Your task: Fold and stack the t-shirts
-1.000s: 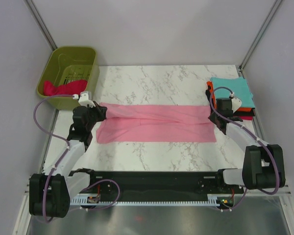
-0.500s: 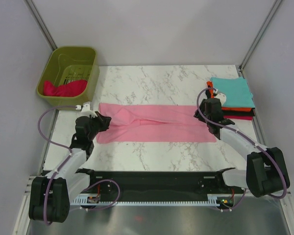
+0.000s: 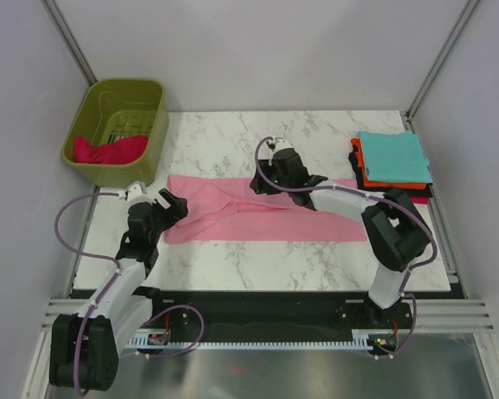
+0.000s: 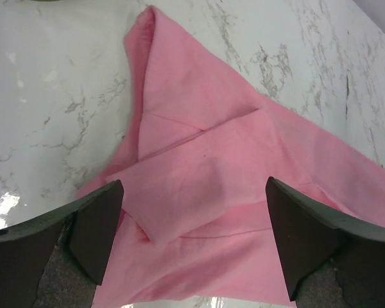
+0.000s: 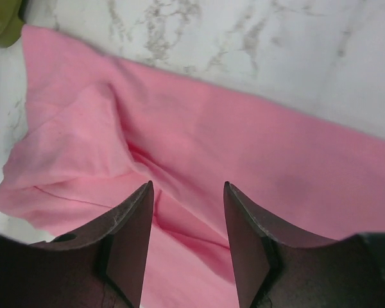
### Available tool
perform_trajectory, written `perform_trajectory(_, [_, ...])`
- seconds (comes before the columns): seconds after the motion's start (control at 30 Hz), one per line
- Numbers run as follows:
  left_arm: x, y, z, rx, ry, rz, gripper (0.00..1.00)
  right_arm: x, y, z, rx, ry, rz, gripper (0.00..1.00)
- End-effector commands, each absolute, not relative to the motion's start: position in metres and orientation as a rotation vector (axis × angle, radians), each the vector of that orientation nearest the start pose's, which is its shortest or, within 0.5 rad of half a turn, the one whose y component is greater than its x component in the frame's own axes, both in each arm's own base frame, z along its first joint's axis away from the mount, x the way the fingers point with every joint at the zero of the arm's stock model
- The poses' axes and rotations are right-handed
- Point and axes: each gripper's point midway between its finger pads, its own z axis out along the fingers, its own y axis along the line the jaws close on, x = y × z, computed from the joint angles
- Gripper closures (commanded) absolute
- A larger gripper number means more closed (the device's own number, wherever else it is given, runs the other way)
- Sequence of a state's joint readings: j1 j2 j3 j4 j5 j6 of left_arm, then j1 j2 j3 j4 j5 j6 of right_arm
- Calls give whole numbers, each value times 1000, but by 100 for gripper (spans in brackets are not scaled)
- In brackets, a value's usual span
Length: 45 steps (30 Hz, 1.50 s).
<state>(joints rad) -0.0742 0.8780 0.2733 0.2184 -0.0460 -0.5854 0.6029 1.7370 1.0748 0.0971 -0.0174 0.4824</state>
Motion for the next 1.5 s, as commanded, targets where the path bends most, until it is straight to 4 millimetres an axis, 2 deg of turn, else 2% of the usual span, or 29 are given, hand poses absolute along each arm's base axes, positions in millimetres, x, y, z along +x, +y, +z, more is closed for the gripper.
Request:
perform_trajectory(0.0, [314, -17, 110, -681, 1834, -316, 0, 388, 350, 121, -324, 2145, 749, 44])
perform_trajectory(0.03, [318, -16, 114, -758, 1812, -344, 0, 396, 364, 118, -341, 2146, 755, 44])
perform_trajectory(0.1, [318, -12, 96, -907, 1849, -337, 0, 397, 380, 112, -372, 2159, 761, 44])
perform_trajectory(0.17, [325, -13, 96, -942, 1866, -362, 0, 405, 397, 105, -396, 2169, 762, 44])
perform_trajectory(0.3, [341, -26, 91, -920, 1939, -453, 0, 419, 423, 92, -427, 2181, 756, 43])
perform_trajectory(0.33, [343, -27, 84, -932, 1964, -456, 1, 422, 428, 83, -433, 2205, 745, 43])
perform_trajectory(0.37, [344, -29, 82, -934, 1973, -467, 3, 424, 432, 81, -436, 2207, 746, 42])
perform_trajectory(0.4, [344, -32, 79, -943, 1981, -487, 4, 431, 439, 88, -433, 2187, 753, 42])
perform_trajectory(0.43, [344, -33, 76, -949, 1986, -486, 4, 431, 441, 72, -441, 2219, 742, 42])
perform_trajectory(0.67, [340, -25, 76, -1001, 1947, -456, 6, 433, 471, 60, -504, 2223, 778, 44])
perform_trajectory(0.77, [336, -19, 69, -1059, 1952, -420, 6, 431, 479, 60, -536, 2212, 796, 47])
perform_trajectory(0.9, [337, -22, 62, -1076, 1987, -418, 6, 427, 485, 58, -575, 2208, 795, 53])
perform_trajectory(1.1, [337, -20, 67, -1074, 1981, -409, 6, 423, 485, 57, -609, 2204, 782, 60])
perform_trajectory(1.13, [337, -20, 68, -1070, 1978, -412, 6, 422, 485, 61, -613, 2196, 789, 63])
perform_trajectory(1.17, [337, -20, 68, -1072, 1977, -412, 6, 421, 486, 61, -619, 2193, 794, 72])
perform_trajectory(1.27, [337, -21, 70, -1059, 1977, -421, 6, 419, 486, 66, -618, 2188, 799, 87])
perform_trajectory(1.3, [338, -22, 71, -1053, 1977, -422, 6, 416, 482, 61, -618, 2197, 789, 88])
perform_trajectory(1.33, [338, -22, 71, -1053, 1979, -423, 6, 418, 483, 72, -609, 2165, 796, 89])
perform_trajectory(1.47, [339, -23, 72, -1047, 1980, -427, 6, 414, 477, 85, -605, 2127, 803, 96])
